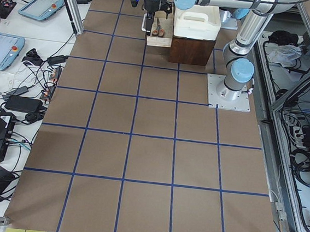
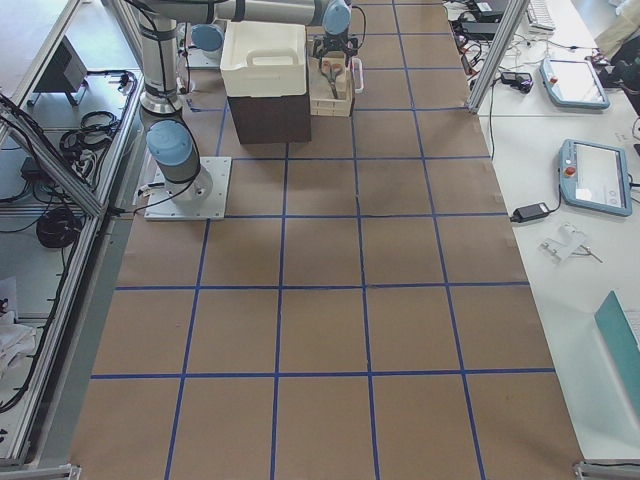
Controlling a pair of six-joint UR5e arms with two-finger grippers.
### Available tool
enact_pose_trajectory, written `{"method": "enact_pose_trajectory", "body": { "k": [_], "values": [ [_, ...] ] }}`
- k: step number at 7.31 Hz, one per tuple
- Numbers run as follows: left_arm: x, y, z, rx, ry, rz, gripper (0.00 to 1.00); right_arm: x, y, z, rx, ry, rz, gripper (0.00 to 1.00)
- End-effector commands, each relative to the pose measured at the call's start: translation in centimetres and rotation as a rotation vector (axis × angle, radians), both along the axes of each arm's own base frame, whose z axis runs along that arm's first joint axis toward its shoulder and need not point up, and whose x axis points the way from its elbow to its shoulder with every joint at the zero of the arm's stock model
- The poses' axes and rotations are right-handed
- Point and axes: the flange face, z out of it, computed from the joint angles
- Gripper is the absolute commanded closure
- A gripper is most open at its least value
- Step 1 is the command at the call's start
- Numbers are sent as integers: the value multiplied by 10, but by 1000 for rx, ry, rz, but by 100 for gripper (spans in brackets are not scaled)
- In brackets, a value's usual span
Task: Put scissors in drawer and close it
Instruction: 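Lower the scissors into the drawer and open the right gripper, then raise the right gripper out of the drawer and withdraw it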
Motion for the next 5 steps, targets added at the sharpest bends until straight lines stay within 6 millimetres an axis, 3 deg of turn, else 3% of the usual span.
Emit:
{"method": "enact_pose_trajectory", "body": {
  "k": [1, 4, 5],
  "values": [
    [2, -1, 1, 3, 10, 5, 0, -30, -5, 49, -83, -26, -50, 0],
    [4, -4, -6, 8, -49, 79, 0, -128, -23, 108, -171, -53, -305, 0],
    [7, -11, -14, 22, -80, 96, 0, -157, -21, 125, -181, -57, -446, 0]
  ]
}}
